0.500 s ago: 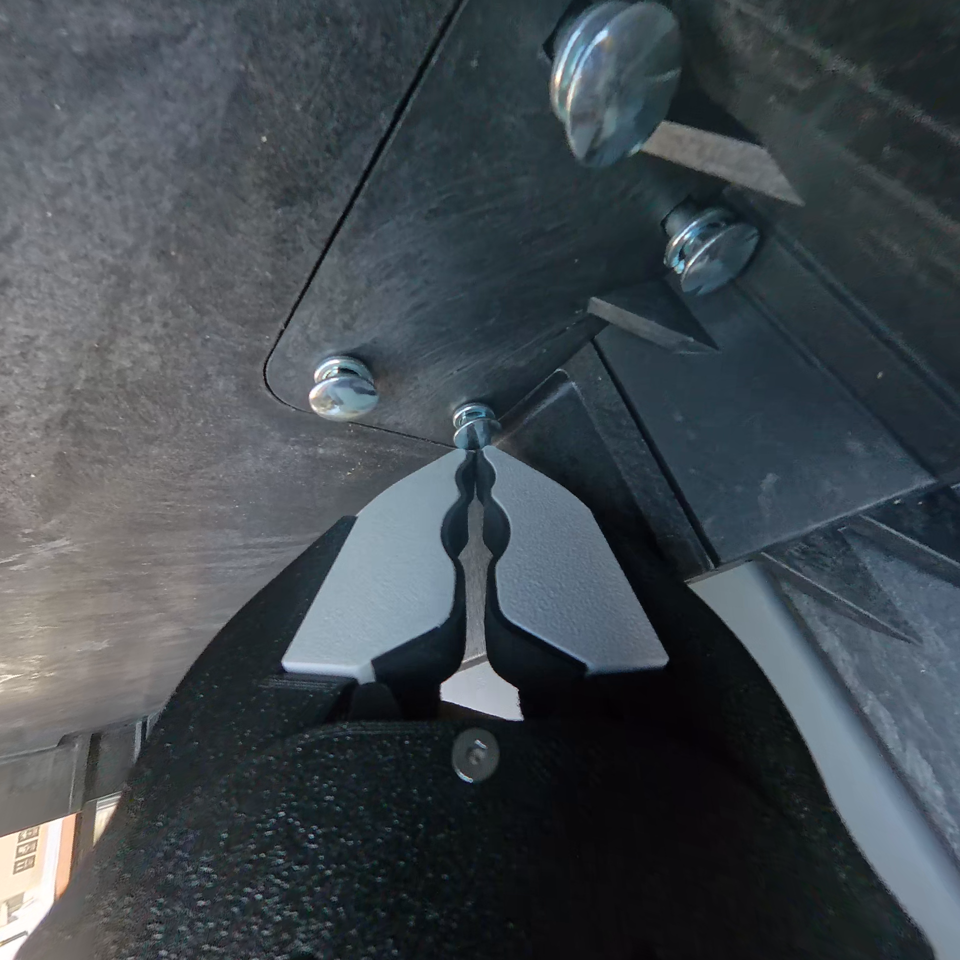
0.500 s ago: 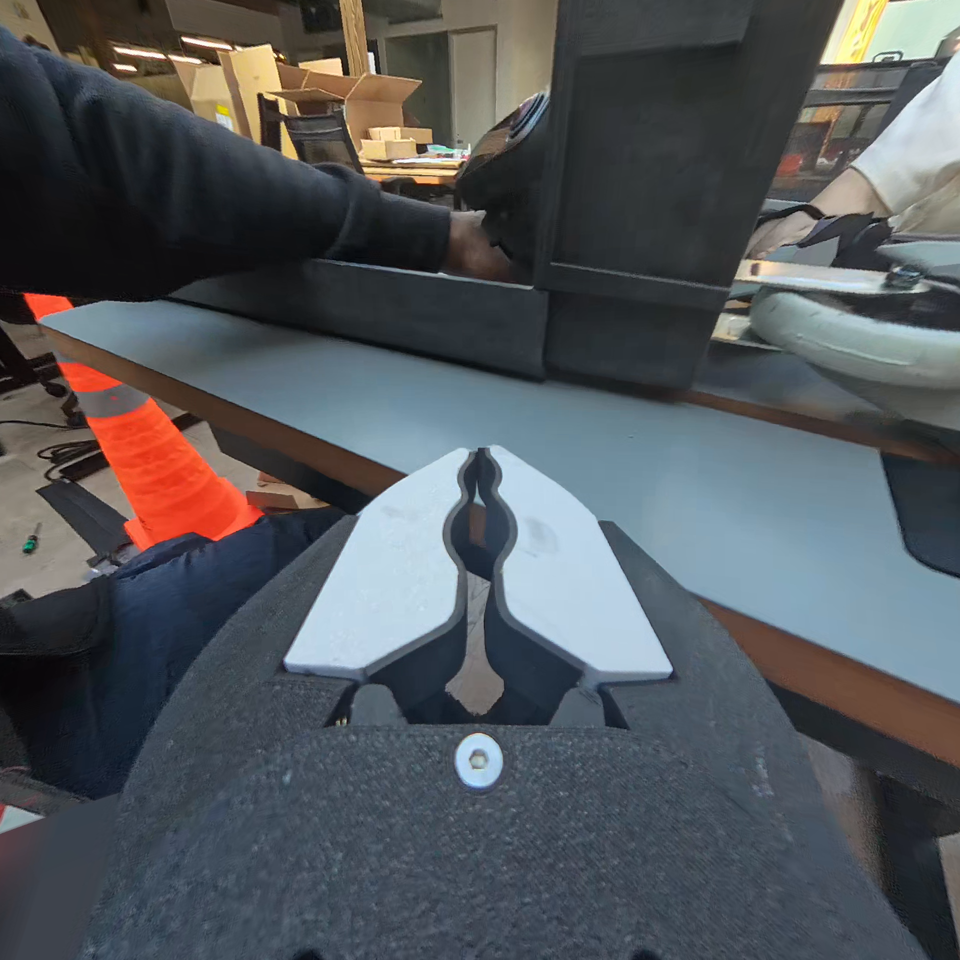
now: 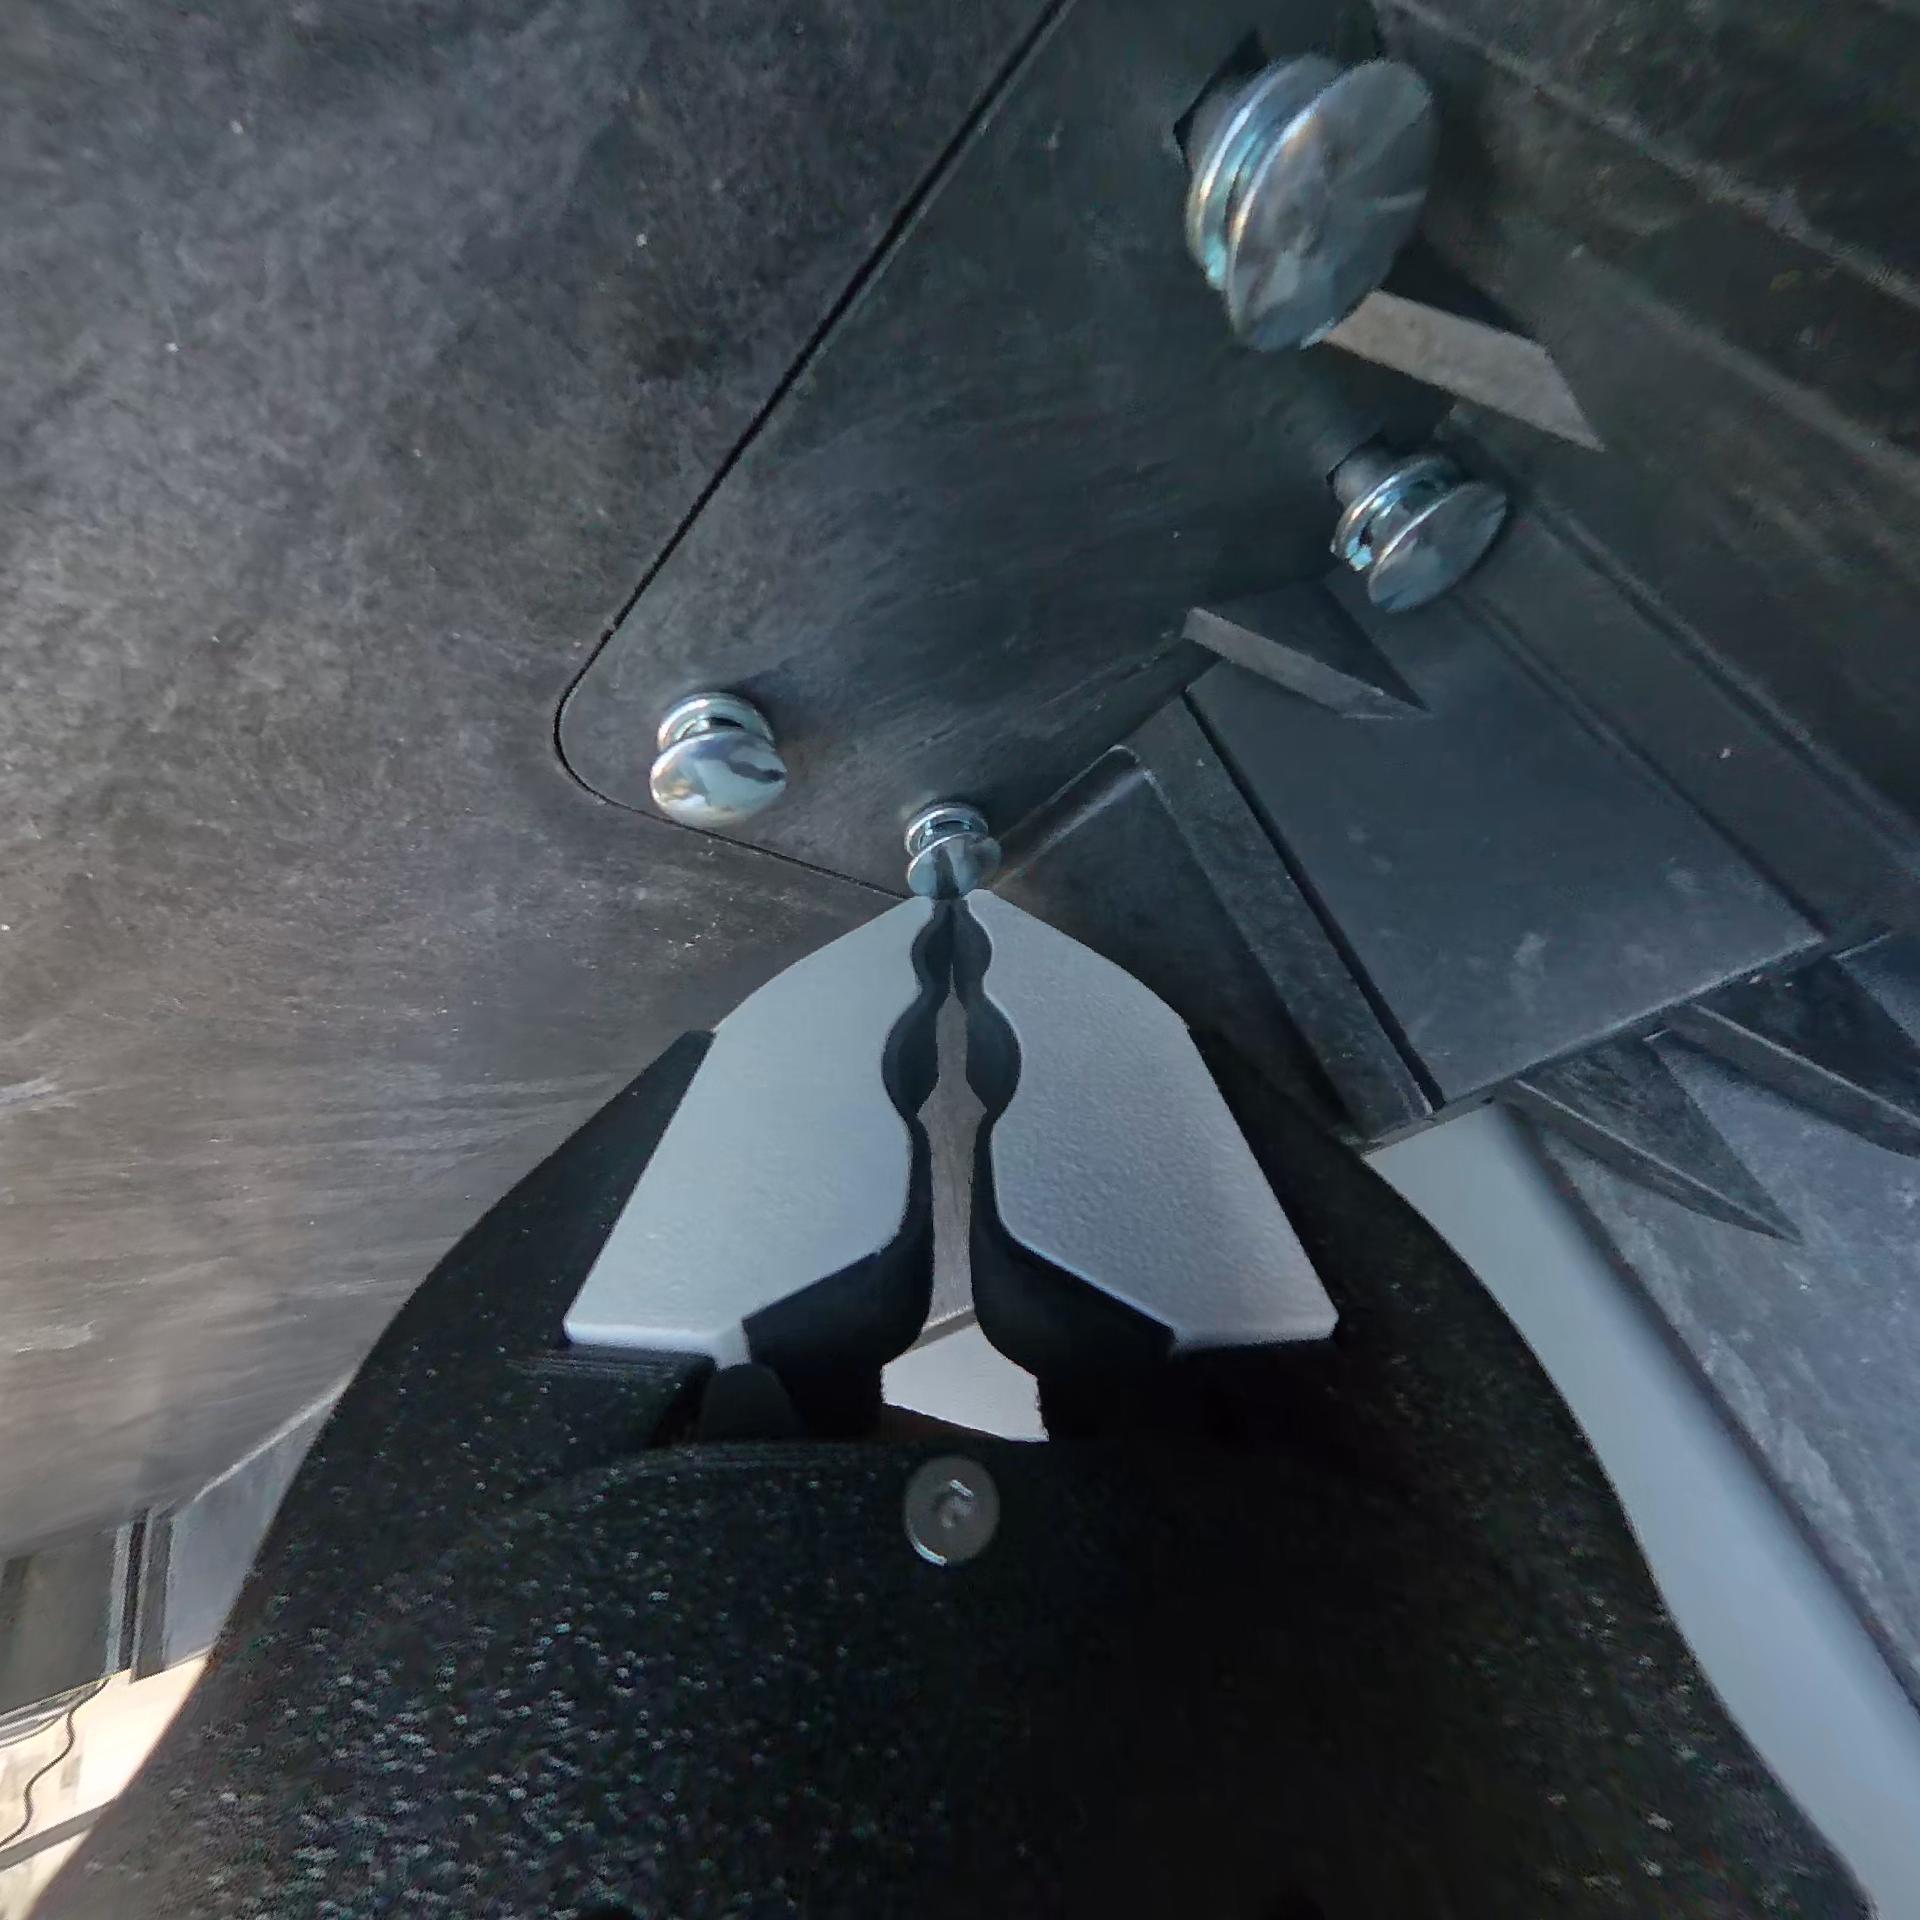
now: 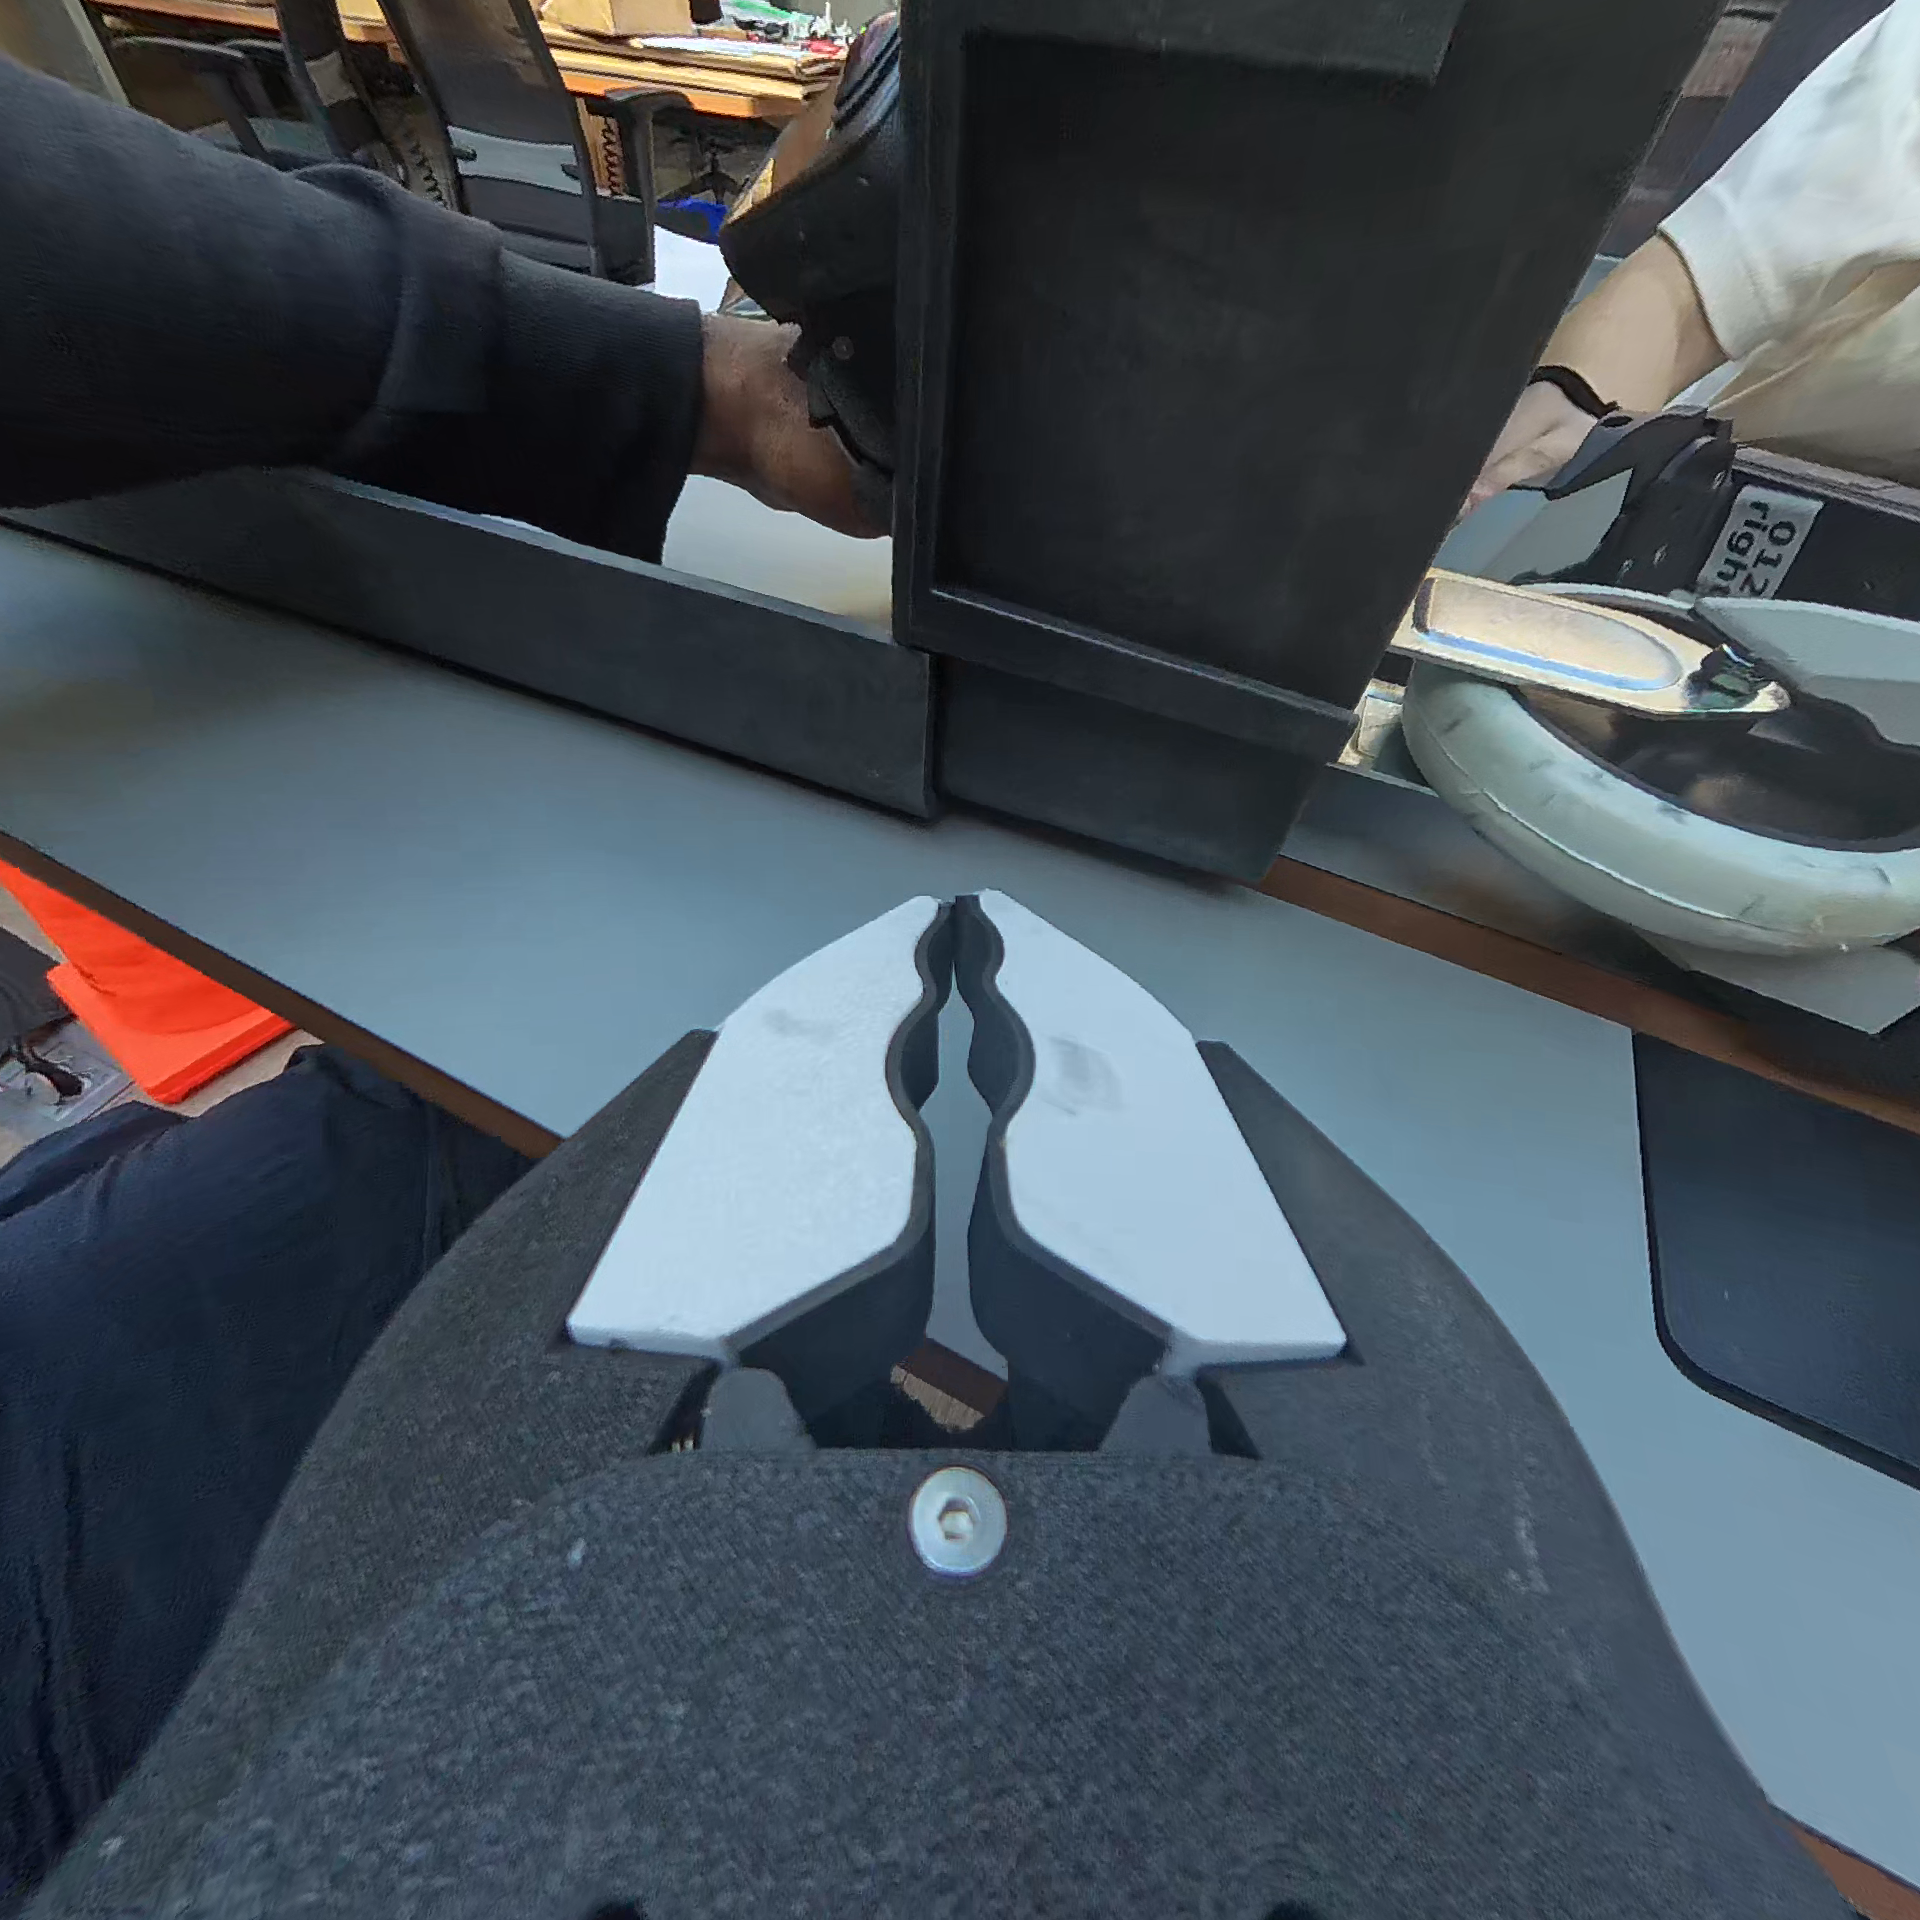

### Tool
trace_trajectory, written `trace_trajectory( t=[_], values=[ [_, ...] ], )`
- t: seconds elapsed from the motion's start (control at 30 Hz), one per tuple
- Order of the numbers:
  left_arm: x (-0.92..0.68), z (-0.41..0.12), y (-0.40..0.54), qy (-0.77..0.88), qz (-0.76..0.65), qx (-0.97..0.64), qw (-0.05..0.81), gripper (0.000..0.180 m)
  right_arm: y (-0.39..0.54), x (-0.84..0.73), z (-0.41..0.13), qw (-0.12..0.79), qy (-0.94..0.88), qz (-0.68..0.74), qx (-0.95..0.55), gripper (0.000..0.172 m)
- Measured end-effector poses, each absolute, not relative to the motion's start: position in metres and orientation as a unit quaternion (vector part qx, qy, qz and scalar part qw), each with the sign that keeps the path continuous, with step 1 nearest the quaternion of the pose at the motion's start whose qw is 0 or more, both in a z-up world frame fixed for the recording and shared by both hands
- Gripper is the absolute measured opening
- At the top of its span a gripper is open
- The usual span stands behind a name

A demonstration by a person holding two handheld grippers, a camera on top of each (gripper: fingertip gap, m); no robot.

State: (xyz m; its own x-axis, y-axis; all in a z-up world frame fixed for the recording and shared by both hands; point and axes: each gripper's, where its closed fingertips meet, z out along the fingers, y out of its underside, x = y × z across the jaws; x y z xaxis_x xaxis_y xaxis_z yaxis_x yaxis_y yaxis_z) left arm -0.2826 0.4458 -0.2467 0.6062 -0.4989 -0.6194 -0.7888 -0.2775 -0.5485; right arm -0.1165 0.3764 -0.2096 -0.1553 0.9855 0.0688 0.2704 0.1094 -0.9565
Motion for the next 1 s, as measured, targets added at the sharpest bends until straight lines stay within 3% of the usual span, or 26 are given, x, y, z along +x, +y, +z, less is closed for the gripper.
trace_trajectory(
  t=[1.0],
  values=[
    [-0.284, -0.248, 0.448, 0.396, 0.17, -0.799, 0.42, 0.0, 0.405, -0.158, -0.222, 0.414, -0.659, 0.365, -0.511, 0.0]
  ],
)
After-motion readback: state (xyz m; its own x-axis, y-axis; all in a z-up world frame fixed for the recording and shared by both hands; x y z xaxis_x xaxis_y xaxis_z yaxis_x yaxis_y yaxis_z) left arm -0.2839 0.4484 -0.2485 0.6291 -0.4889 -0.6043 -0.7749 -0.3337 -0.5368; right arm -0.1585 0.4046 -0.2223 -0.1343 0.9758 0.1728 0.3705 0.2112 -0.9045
